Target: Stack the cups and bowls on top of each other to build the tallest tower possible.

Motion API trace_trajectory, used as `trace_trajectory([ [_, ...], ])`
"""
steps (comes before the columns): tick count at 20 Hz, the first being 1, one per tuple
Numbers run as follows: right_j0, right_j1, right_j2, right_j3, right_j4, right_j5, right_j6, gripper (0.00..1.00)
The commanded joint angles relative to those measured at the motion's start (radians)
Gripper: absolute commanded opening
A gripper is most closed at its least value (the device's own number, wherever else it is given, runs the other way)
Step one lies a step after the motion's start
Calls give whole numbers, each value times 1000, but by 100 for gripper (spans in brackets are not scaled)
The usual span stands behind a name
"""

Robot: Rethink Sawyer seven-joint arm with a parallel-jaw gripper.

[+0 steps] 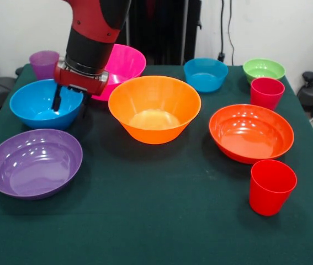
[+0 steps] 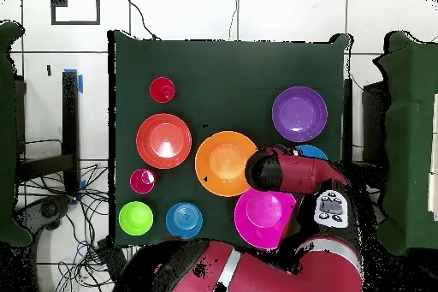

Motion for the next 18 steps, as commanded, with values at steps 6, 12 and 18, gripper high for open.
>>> trace_trajectory([
  [6,19,51,71,26,-32,-65,112,100],
  [12,10,59,74,24,-17,-31,111,100],
  [18,5,78,69,19,-4,-23,123,100],
])
